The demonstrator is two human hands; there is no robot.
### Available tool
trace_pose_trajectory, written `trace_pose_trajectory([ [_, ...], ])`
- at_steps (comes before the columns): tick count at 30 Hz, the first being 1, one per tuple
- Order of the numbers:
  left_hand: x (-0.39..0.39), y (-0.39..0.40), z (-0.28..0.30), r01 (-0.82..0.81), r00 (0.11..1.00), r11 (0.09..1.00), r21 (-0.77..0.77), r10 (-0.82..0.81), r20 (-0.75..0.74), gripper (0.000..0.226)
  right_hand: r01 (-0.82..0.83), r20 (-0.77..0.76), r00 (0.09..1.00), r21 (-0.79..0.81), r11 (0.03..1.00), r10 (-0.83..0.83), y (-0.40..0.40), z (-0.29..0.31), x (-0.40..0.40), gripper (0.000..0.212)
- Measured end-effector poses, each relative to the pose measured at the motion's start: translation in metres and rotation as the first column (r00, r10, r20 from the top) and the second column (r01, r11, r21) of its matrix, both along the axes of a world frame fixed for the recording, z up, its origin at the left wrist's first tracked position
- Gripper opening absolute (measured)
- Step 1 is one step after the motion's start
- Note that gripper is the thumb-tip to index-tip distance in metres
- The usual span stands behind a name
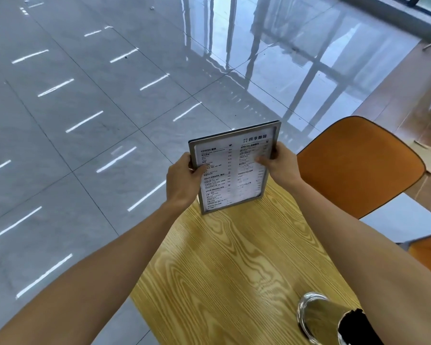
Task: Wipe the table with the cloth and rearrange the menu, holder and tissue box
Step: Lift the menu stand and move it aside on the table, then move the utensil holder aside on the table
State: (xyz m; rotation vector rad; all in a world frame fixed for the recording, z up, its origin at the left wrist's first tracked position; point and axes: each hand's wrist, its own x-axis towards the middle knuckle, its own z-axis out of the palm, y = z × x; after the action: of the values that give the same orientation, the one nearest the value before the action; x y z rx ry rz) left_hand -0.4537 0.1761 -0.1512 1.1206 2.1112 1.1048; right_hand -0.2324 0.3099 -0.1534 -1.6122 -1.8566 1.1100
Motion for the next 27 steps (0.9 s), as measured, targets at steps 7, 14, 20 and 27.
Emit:
trace_pose_trajectory([
  [7, 0.011, -0.004, 0.003, -0.08, 0.996, 0.996, -0.036, 0.082, 0.035, 0.024, -0.041, 0.028, 0.999, -0.168, 0.985, 0.046, -0.016, 0.015, 0.013, 0.057],
  [14, 0.072, -0.031, -0.001, -0.088, 0.99, 0.989, -0.121, 0.101, 0.101, 0.107, -0.087, 0.14, 0.984, -0.166, 0.982, 0.111, -0.054, 0.034, 0.076, 0.078],
  [20, 0.157, -0.055, 0.005, 0.276, 0.955, 0.954, -0.118, -0.258, 0.148, 0.097, -0.057, 0.187, 0.979, -0.106, 0.993, 0.077, -0.102, 0.05, 0.159, 0.077],
  [27, 0.236, -0.094, -0.008, 0.687, 0.726, 0.703, -0.181, -0.66, 0.193, 0.092, 0.149, 0.1, 0.985, -0.1, 0.984, -0.139, -0.176, 0.042, 0.264, 0.068],
])
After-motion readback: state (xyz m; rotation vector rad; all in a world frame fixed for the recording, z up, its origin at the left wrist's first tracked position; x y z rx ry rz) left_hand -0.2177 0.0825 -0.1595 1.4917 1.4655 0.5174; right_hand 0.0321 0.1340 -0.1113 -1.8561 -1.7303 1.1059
